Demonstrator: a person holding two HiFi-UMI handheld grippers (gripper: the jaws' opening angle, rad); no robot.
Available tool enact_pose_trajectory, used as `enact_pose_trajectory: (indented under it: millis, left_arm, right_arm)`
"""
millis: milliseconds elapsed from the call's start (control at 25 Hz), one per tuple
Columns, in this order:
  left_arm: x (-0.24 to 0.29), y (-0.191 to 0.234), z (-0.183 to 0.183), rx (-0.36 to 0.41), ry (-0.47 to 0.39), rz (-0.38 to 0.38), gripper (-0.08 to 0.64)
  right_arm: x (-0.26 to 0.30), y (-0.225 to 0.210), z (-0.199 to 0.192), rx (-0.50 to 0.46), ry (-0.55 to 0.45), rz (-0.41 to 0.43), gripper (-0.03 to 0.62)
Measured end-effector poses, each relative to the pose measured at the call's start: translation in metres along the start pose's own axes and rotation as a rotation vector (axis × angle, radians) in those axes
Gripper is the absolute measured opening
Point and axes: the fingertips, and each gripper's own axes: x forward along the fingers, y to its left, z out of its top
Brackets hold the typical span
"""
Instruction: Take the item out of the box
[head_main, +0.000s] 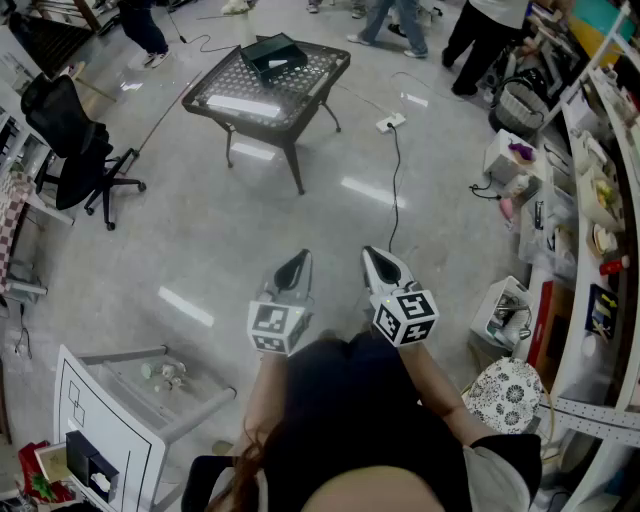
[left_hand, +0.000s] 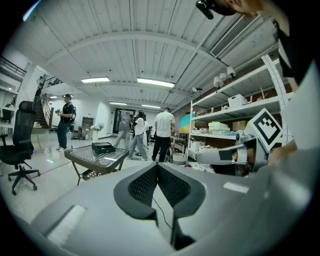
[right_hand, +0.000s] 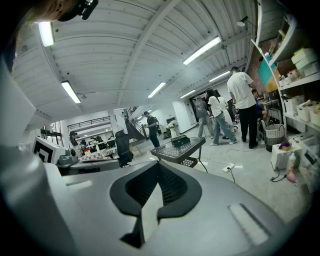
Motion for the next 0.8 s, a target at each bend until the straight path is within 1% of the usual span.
enact_pose_trajectory:
  millis: [200,360,600,800]
  left_arm:
    - [-0.011,0.004,-0.003,-0.019,0.002,-0.016,0.008]
    - [-0.017,0.006,-0.006,-0.032,0.006,-0.023,0.008]
    - [-0.021,0.011,-0.008,-0.056,0.001,-0.029,0.008]
    - [-0.022,0.016,-0.007,-0.065,-0.003,-0.024,0.008]
  right_arm:
    - [0.004,0.014,-0.005,-0.006,0.011,0.004,0.000]
    - [0.006,0.024,-0.008,0.008,0.012,0.013,0.000]
    - [0.008,0.029,-0.016,0.033,0.039,0.002,0.000]
    - [0.012,0.031,-0.013,0.031,0.044,0.003,0.000]
